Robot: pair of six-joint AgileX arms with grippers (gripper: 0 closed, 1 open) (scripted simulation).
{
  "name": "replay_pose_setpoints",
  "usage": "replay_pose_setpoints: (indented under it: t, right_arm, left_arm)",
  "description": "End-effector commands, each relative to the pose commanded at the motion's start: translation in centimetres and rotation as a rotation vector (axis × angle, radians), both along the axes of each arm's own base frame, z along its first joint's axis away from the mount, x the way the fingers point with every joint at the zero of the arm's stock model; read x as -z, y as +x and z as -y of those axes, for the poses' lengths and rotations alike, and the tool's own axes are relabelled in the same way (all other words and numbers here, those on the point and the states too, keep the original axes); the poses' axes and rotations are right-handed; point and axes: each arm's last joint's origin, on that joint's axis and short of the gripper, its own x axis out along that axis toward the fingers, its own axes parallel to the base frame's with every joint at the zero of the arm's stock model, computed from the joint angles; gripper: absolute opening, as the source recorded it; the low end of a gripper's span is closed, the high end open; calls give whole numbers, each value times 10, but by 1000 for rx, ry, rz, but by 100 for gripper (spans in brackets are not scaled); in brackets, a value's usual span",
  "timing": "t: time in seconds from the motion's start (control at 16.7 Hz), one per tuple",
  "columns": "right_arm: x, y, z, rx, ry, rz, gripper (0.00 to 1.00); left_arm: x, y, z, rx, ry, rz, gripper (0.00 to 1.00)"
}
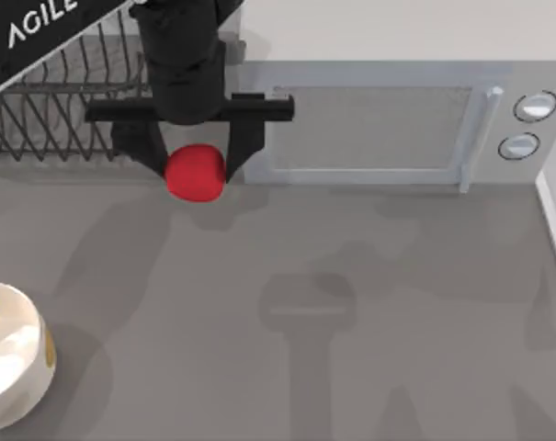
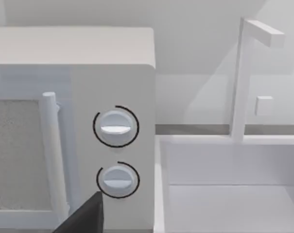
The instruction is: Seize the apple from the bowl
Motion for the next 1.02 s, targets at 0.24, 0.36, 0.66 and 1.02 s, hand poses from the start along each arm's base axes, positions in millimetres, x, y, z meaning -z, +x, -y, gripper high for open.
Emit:
replay_pose_setpoints:
  t: [0.24,0.36,0.66,1.02]
  right_arm:
    - [0,0,0,0,0,0,100]
    - [0,0,0,0,0,0,100]
    - [0,0,0,0,0,0,100]
    - [0,0,0,0,0,0,100]
  left_arm:
    - [53,2,2,0,-5,10,0]
    - [76,0,1,0,-4,8,0]
    - [91,-3,0,1,-2,6,0]
    - [91,-3,0,1,-2,6,38]
